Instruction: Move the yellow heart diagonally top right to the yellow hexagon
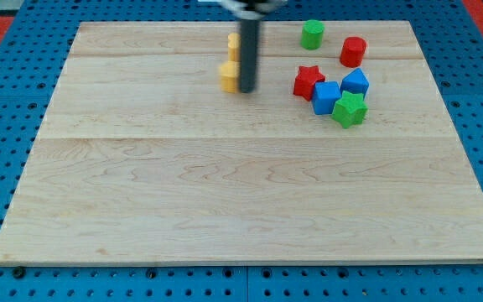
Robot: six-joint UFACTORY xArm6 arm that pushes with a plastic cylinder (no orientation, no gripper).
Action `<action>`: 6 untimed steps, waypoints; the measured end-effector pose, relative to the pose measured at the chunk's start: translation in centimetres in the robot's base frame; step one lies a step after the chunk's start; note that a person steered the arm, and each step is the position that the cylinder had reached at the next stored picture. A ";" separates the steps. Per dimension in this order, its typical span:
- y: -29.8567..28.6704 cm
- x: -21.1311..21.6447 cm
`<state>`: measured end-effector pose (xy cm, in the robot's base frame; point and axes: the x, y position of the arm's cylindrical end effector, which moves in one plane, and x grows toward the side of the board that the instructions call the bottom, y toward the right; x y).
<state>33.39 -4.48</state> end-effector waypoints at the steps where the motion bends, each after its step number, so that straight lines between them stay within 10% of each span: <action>1: -2.6 -0.1; 3: 4.7 -5.3; 6: -10.1 -0.1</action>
